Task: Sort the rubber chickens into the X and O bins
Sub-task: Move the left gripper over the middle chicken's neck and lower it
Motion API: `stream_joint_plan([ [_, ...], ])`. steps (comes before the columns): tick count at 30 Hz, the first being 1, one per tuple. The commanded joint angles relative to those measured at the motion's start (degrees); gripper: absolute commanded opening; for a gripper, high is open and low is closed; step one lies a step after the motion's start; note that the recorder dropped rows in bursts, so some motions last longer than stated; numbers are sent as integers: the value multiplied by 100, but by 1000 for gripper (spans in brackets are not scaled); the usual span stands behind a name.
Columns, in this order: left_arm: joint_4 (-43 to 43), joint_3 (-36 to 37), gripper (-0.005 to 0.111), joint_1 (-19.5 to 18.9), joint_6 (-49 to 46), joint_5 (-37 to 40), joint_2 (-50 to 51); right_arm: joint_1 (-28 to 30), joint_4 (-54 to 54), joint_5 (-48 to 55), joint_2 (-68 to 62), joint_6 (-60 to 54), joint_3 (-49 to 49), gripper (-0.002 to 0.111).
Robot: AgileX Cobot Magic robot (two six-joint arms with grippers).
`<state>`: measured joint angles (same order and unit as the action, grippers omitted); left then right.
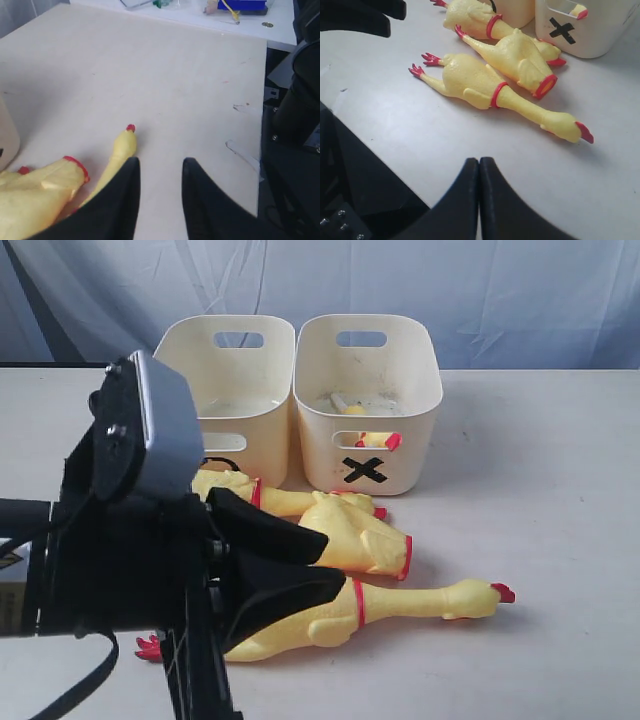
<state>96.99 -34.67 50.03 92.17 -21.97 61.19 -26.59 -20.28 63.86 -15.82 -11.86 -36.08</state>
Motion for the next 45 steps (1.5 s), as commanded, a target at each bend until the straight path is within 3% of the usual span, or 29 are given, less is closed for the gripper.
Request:
stream_joint_plan([
  [1, -1687, -19, 28, 164, -2166, 549, 105, 11, 32, -21, 32, 5, 11, -1],
  [3, -3313, -19, 28, 299, -3930, 1009, 202, 11, 32, -21, 32, 5, 11, -1],
  [4, -4589, -19, 28, 400, -5262, 1253, 259, 11, 32, -21, 32, 5, 11, -1],
  [8, -6813, -19, 28, 630, -7573, 1600, 394, 11, 32, -21, 32, 5, 11, -1],
  [10, -7445, -19, 28, 715, -8457, 1677, 495, 11, 32, -21, 32, 5, 11, -1],
  [16, -6926, -81, 32, 748, -8828, 2018, 956, 11, 32, -71, 32, 5, 11, -1],
  [22, -6815, -322, 39, 748, -8828, 485, 1898, 11, 32, -83, 32, 5, 11, -1],
  [27, -7170, -1015, 39, 748, -8595, 221, 2908, 11, 32, -145, 32, 5, 11, -1],
  [32, -7123, -1404, 40, 748, -8361, 245, 3670, 11, 32, -145, 32, -5, 11, -1],
  [36, -7123, -1656, 48, 748, -8361, 435, 4206, 11, 32, -145, 32, -5, 11, -1],
  [45, -6886, -1809, 51, 748, -8273, 1525, 4451, 11, 32, -192, 32, -6, 11, -1],
])
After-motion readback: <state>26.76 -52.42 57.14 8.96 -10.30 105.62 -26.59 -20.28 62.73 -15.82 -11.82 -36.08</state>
